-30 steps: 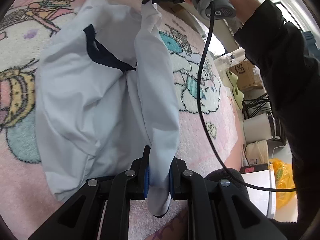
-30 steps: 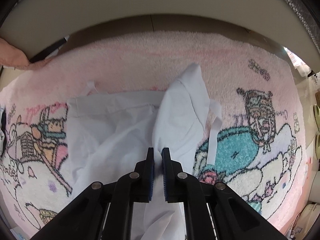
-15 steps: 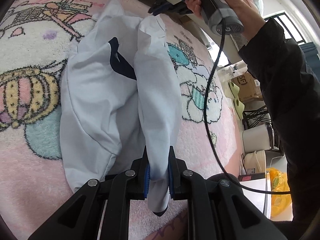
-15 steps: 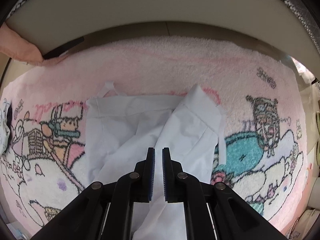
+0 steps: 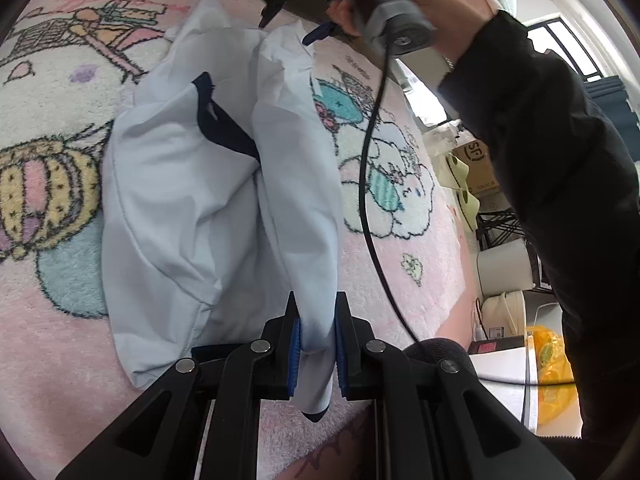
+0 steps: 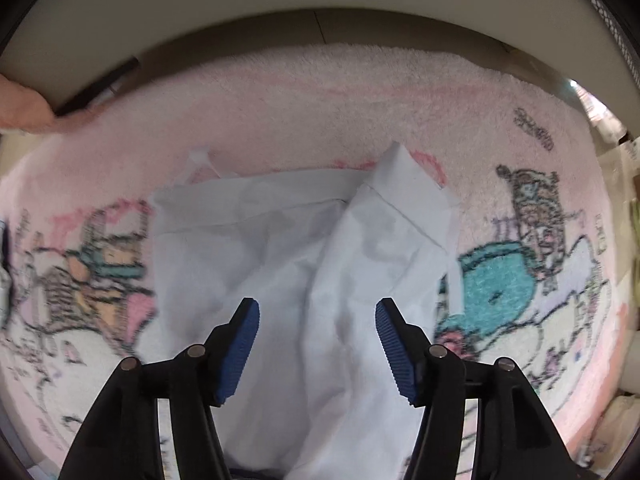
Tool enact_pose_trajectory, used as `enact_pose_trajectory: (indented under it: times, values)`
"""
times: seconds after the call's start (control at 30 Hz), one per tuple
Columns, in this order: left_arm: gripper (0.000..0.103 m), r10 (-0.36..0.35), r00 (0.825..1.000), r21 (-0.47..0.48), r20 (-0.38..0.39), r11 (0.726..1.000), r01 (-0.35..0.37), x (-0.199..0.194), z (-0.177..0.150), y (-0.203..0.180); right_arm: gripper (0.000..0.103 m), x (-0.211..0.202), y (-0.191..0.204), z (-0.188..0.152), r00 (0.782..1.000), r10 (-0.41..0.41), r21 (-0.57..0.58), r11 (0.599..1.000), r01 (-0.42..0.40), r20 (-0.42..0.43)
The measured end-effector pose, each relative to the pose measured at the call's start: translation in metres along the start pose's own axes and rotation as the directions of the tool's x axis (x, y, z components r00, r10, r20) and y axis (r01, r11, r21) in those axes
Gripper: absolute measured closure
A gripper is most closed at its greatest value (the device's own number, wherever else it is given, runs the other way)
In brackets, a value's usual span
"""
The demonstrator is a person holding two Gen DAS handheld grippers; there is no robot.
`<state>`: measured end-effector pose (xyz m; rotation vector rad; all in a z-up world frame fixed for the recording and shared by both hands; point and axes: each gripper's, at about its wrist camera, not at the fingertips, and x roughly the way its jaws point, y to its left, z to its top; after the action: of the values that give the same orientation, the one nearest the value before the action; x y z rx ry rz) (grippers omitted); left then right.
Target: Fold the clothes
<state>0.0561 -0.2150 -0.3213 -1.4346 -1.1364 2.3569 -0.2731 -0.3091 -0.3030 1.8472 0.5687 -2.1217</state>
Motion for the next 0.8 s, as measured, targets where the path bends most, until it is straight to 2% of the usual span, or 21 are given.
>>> enact_pose_trajectory:
  times: [0.1,0.27,0.43,0.5,0.6,0.67,0.77,0.8]
  values:
    - [0.091,-0.005,1.0,0.014,-0.01,1.0,0.005,0.002,-0.001,-0.005,0.043,0.013,-0.003,0.001,0.999,-0.04,0.007,0.999,0.04,-0.011]
    - [0.091,-0.009,1.0,0.024,-0.028,1.0,0.01,0.007,-0.001,-0.009,0.043,0.036,-0.011,0.003,0.998,0.019,0.086,0.996,-0.015,-0.052]
    - [0.091,-0.02,0.999,0.018,-0.045,1.0,0.021,0.01,-0.001,-0.007,0.043,0.045,-0.005,0.001,0.997,-0.053,0.048,0.997,0.056,-0.051]
    - [0.091,-0.027,0.998,0.016,-0.052,0.999,0.027,0.011,0.0,-0.007,0.043,0.046,-0.006,0.0,0.997,-0.053,0.034,0.998,0.055,-0.053]
    - [0.091,-0.025,0.998,0.023,-0.057,0.999,0.026,0.012,0.0,-0.009,0.055,0.045,-0.008,-0.002,0.997,-0.058,0.021,0.998,0.059,-0.041]
    - [0.091,-0.026,0.998,0.028,-0.06,0.999,0.028,0.012,0.0,-0.011,0.073,0.044,-0.009,-0.003,0.998,-0.056,0.022,0.998,0.056,-0.038]
    - [0.091,-0.027,0.998,0.031,-0.061,0.999,0.028,0.012,0.0,-0.012,0.092,0.044,-0.01,-0.004,0.997,-0.061,0.017,0.998,0.062,-0.037]
    - [0.091,-0.026,0.998,0.031,-0.06,0.999,0.028,0.012,0.0,-0.012,0.095,0.044,-0.011,-0.005,0.997,-0.068,0.015,0.998,0.069,-0.032]
